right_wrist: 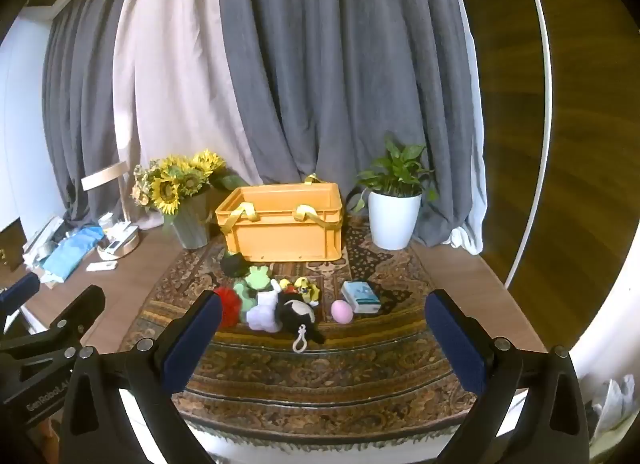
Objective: Organize soft objects
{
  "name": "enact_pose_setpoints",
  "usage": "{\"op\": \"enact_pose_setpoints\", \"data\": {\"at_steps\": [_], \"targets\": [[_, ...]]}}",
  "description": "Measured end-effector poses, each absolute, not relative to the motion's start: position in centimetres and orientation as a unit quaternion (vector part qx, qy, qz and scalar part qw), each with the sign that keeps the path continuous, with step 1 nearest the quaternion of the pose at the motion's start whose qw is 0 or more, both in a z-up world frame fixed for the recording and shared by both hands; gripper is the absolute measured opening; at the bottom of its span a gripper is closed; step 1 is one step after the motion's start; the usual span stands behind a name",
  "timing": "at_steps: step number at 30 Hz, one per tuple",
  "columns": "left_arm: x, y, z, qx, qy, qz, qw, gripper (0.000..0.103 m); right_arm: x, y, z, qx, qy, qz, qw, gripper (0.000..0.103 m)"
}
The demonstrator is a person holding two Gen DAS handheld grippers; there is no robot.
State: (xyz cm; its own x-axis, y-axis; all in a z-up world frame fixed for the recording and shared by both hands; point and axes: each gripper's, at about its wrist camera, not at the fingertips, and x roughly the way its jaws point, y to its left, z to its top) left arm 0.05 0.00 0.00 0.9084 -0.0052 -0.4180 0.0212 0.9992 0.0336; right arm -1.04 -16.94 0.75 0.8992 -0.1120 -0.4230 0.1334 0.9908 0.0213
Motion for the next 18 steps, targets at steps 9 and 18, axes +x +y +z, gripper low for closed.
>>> {"op": "enact_pose_setpoints", "data": {"at_steps": [9, 18], "targets": [[0.1, 0.0, 0.6, 0.019, 0.213, -0.011, 0.977, 0.103, -1.2, -17.0, 0.8, 0.021, 0.22, -0.06, 0.973, 0.102], [-1.1, 0.8, 0.8, 0.018, 0.201, 0.014, 0.979, 0.103, -1.5, -17.3, 0.7, 0.024, 0.216, -0.061, 0.974, 0.102]]}}
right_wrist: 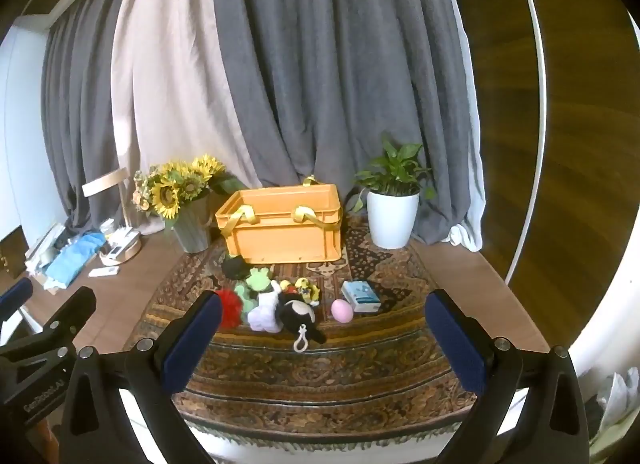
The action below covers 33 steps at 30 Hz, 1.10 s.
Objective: Organize soft objects
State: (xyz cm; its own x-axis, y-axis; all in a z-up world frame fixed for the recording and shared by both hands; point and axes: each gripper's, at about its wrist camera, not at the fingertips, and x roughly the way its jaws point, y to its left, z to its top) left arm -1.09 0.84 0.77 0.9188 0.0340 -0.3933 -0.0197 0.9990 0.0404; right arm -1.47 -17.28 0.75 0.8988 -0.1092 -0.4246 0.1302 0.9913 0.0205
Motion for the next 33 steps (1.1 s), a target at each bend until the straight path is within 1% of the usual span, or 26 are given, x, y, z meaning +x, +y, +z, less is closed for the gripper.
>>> {"op": "enact_pose_setpoints", "data": {"at_steps": [12, 33], "targets": [[-1.06, 0.48, 0.58, 0.02, 0.208, 0.008, 0.978, 0.103, -1.26, -17.37, 0.96, 0.032, 0.215, -0.061, 0.974, 0.102], [-0.98, 0.51, 1.28, 0.027, 0.193, 0.021, 0.981, 0.103, -1.28, -17.65, 1.09, 0.032, 0.212, -0.063, 0.975, 0.102]]}}
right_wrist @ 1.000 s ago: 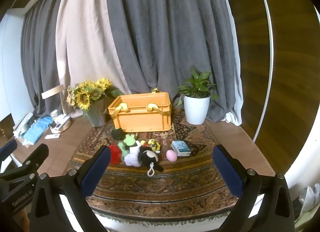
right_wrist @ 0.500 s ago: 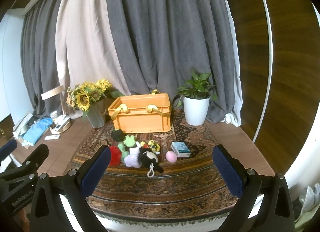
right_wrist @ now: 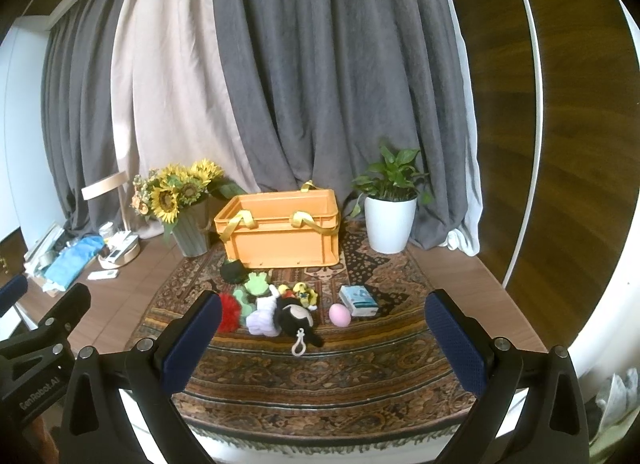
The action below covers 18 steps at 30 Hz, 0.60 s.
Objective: Organize soft objects
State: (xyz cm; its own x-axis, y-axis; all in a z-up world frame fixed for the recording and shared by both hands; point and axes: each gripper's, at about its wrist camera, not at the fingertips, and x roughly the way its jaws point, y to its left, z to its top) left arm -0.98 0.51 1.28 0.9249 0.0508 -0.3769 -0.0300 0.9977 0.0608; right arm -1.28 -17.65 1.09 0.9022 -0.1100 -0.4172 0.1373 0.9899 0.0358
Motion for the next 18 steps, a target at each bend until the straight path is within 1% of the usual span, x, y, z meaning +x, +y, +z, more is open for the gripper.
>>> {"op": "enact_pose_setpoints", "data": {"at_steps": [18], "targets": [[-1.39, -0.06, 1.38, 0.03, 0.191, 0.016, 0.981, 0.103, -1.4, -17.79, 1.23, 0.032, 0.209, -0.065, 0.975, 0.102]]}}
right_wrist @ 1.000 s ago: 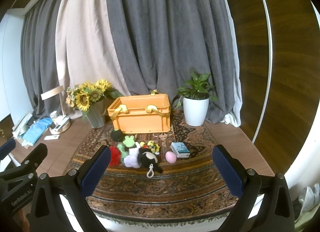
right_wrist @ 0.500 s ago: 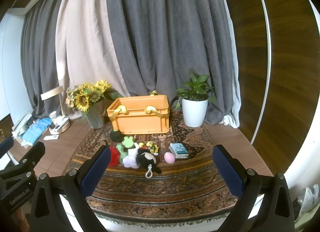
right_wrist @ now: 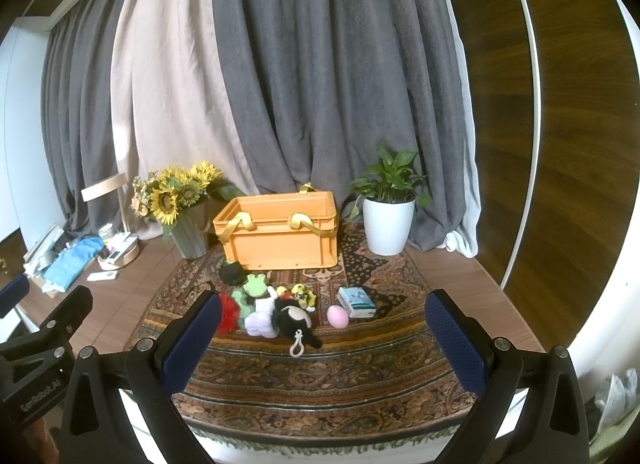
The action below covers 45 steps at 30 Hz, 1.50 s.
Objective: Organize soft objects
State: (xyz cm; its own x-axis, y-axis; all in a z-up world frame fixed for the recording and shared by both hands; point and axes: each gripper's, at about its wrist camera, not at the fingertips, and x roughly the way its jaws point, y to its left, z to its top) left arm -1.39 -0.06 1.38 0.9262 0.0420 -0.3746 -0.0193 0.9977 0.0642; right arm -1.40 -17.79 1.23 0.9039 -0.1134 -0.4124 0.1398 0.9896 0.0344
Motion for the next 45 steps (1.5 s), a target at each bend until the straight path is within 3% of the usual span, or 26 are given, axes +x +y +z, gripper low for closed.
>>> {"op": "enact_pose_setpoints", "data": {"at_steps": [29, 45], "targets": [[-1.6, -0.2, 0.7, 0.03, 0.201, 0.013, 0.979, 0.103, -1.1, -17.7, 1.0, 0.031, 0.214, -0.066, 0.974, 0.102], [5.5, 1.6, -3.8, 0.044, 0.262, -0.021, 0.964, 0.103, 5.5, -15.4, -3.7, 0.024, 0.278, -0.066, 0.958, 0.102]]}}
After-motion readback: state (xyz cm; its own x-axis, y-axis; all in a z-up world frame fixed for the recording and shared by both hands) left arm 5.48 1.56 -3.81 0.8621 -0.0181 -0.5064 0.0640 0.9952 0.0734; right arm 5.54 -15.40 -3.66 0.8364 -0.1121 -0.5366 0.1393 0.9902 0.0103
